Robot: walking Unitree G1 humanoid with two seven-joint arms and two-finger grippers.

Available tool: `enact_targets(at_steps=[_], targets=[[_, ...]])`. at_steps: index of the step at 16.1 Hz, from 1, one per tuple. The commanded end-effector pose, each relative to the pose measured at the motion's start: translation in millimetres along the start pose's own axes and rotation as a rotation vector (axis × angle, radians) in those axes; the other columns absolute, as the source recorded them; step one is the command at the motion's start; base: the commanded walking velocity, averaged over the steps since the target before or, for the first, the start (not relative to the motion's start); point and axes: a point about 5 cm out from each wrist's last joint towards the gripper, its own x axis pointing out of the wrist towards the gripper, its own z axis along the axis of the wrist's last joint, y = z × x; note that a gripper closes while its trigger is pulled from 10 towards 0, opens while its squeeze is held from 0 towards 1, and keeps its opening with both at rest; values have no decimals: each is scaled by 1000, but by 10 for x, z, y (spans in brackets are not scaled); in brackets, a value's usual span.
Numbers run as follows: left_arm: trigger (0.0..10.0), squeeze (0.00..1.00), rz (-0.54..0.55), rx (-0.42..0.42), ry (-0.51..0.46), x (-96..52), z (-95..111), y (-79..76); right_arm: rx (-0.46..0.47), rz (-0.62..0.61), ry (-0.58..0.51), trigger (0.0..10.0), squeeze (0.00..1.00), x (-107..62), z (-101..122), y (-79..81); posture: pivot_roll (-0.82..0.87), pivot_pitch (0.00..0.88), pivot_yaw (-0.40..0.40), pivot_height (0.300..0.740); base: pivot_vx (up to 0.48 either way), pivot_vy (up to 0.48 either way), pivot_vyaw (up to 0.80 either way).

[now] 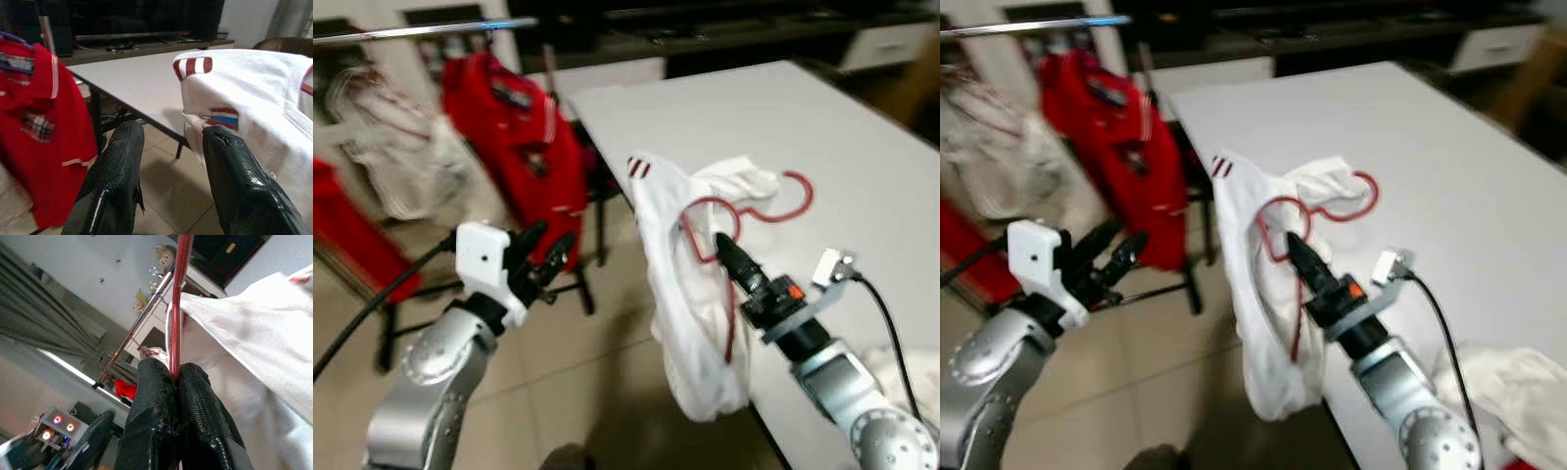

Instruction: Hang hanger

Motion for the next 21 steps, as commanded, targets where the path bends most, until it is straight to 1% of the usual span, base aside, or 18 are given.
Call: enact_targets(at_steps=[1,5,10,11,12,13,14,15,16,17,18,20,21], targets=[[10000,0,3,8,-7,-13,38,13,-3,10,-9,10000,0,39,7,27,56,30,-5,740,0,390,800],[10000,0,2,8,-2,-56,36,9,-1,14,-5,10000,0,84,-43,27,69,36,-8,740,0,410,800],[10000,0,10,8,1,-80,30,6,-4,15,1,10000,0,113,-41,6,78,36,-24,740,0,407,800],[10000,0,14,10,1,-83,31,8,-13,7,3,10000,0,125,-42,-5,79,36,-25,740,0,0,800],[10000,0,31,37,0,-84,42,21,-63,-43,8,10000,0,152,-41,-44,79,36,-27,740,0,0,800],[10000,0,47,72,1,-72,57,42,-152,-123,13,10000,0,189,-31,-101,77,38,-28,740,0,-480,0],[10000,0,65,76,3,-41,61,67,-232,-182,8,10000,0,233,-3,-137,75,39,-30,740,0,-480,0],[10000,0,79,69,8,-11,55,87,-284,-208,-6,10000,0,275,31,-142,74,41,-31,740,0,-480,0],[10000,0,93,87,30,28,35,106,-307,-241,-31,10000,0,334,71,-144,73,42,-33,740,0,-480,0],[10000,0,99,106,37,56,30,111,-358,-268,-44,10000,0,383,105,-145,73,44,-37,740,0,-480,0],[10000,0,105,93,36,78,28,106,-423,-292,-50,10000,0,443,125,-139,74,44,-39,740,0,0,0],[10000,0,106,113,46,98,17,97,-525,-307,-45,10000,0,555,128,-89,78,45,-43,740,0,0,0],[10000,0,98,137,75,103,-24,104,-566,-312,-48,10000,0,614,118,-61,81,46,-44,740,0,0,0]])
